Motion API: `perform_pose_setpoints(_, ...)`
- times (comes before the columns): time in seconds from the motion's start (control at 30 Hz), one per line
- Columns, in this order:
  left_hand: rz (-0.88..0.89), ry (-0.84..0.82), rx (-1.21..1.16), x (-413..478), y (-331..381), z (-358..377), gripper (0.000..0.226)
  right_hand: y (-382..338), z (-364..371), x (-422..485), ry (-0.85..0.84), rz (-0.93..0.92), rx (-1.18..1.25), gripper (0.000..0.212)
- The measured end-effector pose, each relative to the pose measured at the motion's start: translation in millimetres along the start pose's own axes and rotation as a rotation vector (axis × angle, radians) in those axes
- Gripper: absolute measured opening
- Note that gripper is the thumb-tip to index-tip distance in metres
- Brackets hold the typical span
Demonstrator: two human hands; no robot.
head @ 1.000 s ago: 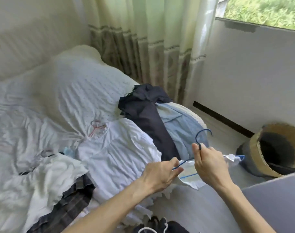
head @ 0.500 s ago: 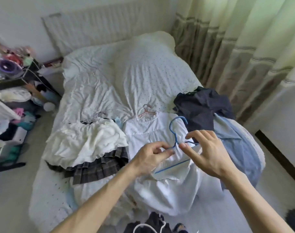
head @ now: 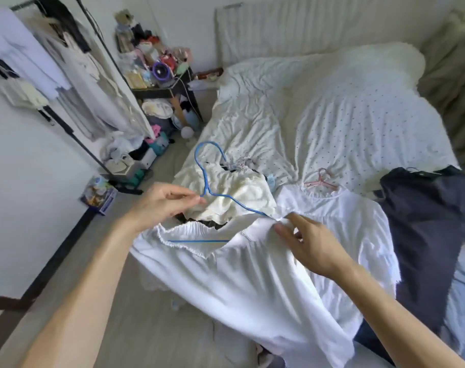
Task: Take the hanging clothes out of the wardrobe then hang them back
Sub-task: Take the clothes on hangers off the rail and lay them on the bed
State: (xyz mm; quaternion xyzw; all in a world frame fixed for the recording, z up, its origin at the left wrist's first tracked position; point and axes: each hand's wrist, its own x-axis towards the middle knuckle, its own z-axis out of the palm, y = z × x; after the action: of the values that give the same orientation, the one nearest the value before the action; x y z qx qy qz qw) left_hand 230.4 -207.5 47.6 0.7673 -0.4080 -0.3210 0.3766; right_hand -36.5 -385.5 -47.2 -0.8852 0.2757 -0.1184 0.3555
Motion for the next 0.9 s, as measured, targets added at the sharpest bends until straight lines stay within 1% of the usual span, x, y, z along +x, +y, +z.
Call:
perform_pose_setpoints(0.03,0.035,0.092,0.015,2,5,-13,0.019,-11,2,11,0.032,-0.032,0.033,0.028)
perform_pose_setpoints(0.1,0.108,0.305,0.117,16,12,-41,0.011,-35,5,37,0.085,-0.071,0.094,0.029)
perform_pose_setpoints(0.13,0.132,0.413,0.182,25,14,-55,0.01,-47,7,53,0.103,-0.089,0.115,0.029)
perform_pose_setpoints(0.2,0.186,0.61,0.281,48,21,-81,0.019,-69,9,89,0.148,-0.109,0.155,0.029)
perform_pose_setpoints(0.27,0.287,0.781,0.396,72,34,-103,0.021,-84,13,125,0.186,-0.1,0.204,0.033)
perform_pose_setpoints(0.3,0.352,0.839,0.461,84,40,-110,0.019,-89,15,143,0.203,-0.086,0.218,0.034)
perform_pose_setpoints(0.37,0.441,0.869,0.57,112,44,-122,0.019,-88,20,175,0.235,-0.041,0.223,0.033)
perform_pose_setpoints(0.43,0.448,0.797,0.601,151,27,-130,0.019,-74,29,204,0.243,0.029,0.214,0.031)
perform_pose_setpoints(0.57,0.269,0.53,0.469,247,-51,-133,0.017,-36,64,258,0.253,0.183,0.134,0.025)
perform_pose_setpoints(0.73,0.147,0.183,0.347,358,-139,-118,0.017,4,109,320,0.233,0.397,0.053,0.018)
perform_pose_setpoints(0.8,0.1,0.113,0.399,394,-163,-108,0.019,19,125,338,0.216,0.477,0.035,0.015)
perform_pose_setpoints(0.9,0.057,0.016,0.436,446,-195,-89,0.026,43,146,364,0.249,0.566,-0.008,0.017)
